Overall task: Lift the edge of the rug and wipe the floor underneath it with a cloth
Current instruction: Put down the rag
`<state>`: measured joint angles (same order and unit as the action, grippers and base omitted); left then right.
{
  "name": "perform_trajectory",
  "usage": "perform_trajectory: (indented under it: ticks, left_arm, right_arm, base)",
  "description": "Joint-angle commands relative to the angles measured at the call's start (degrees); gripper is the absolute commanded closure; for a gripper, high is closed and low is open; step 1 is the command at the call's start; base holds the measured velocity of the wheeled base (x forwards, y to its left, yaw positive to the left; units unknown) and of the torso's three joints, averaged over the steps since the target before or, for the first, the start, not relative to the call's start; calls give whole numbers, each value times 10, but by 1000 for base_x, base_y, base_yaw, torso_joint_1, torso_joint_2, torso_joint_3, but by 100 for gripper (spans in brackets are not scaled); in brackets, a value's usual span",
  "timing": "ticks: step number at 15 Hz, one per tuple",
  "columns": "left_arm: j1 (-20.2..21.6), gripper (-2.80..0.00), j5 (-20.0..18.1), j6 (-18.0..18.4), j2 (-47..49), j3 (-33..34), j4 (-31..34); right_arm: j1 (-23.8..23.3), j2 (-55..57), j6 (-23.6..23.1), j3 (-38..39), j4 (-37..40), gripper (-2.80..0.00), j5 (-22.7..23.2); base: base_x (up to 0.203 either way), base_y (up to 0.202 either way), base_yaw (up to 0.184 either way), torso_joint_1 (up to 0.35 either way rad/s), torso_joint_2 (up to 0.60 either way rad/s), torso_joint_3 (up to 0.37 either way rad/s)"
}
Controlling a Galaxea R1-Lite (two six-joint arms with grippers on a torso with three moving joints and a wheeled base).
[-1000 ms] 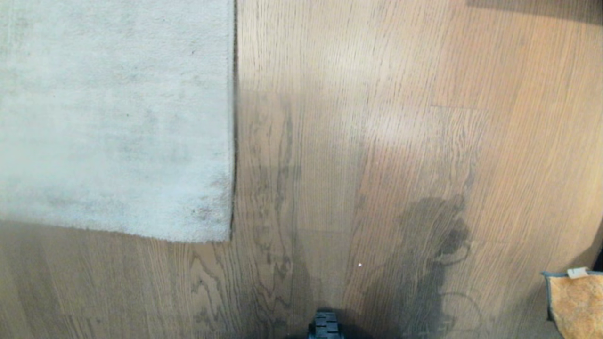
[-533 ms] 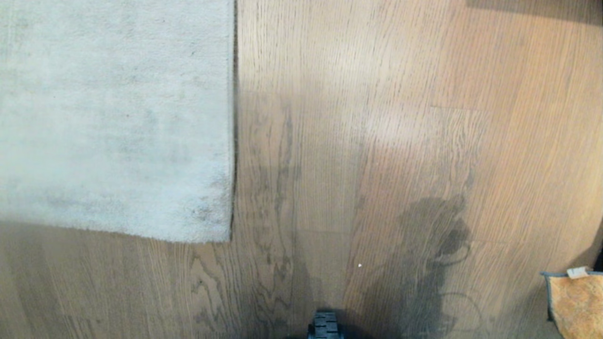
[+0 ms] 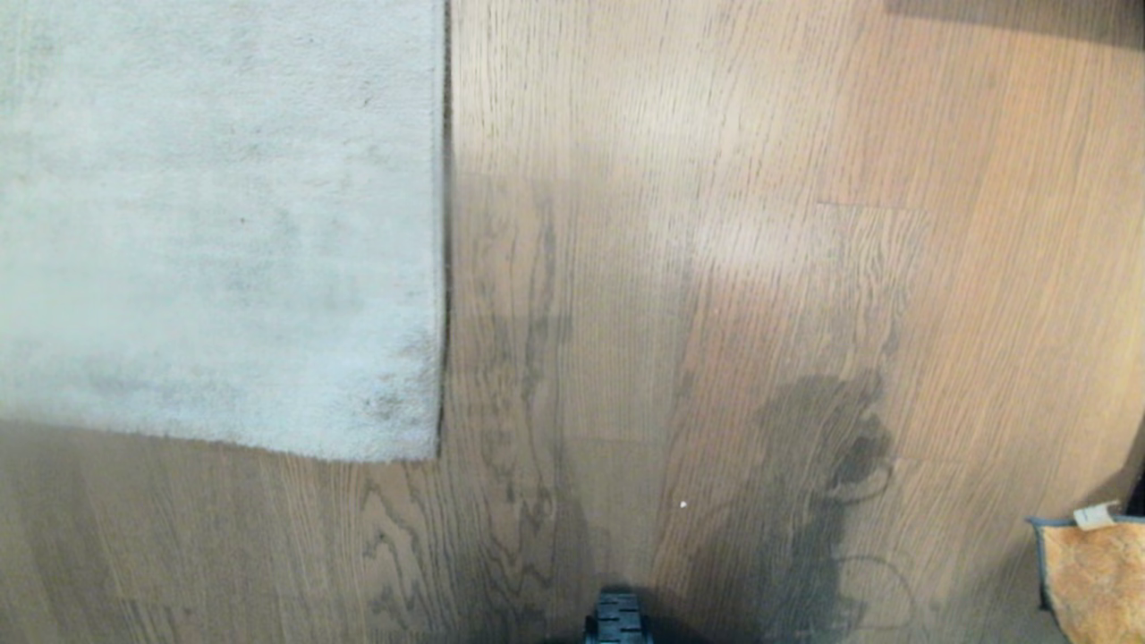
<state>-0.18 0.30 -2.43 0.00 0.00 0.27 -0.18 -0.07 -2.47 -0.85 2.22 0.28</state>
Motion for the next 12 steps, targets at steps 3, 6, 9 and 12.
perform_trajectory:
  ticks: [3, 6, 9, 12]
  left_arm:
    - [0, 0, 0, 0, 0, 0, 0]
    - [0, 0, 0, 0, 0, 0, 0]
    - [0, 0, 0, 0, 0, 0, 0]
    - [0, 0, 0, 0, 0, 0, 0]
  right_arm:
    - [0, 29, -5, -33, 5, 0, 15]
    - [2, 107, 4, -76, -6, 0, 23]
    - [4, 193, 22, -116, -41, 0, 23]
    - [3, 301, 33, -151, -109, 0, 22]
  base:
    - [0, 0, 0, 0, 0, 0]
    - [0, 0, 0, 0, 0, 0]
    - [0, 0, 0, 0, 0, 0]
    - [0, 0, 0, 0, 0, 0]
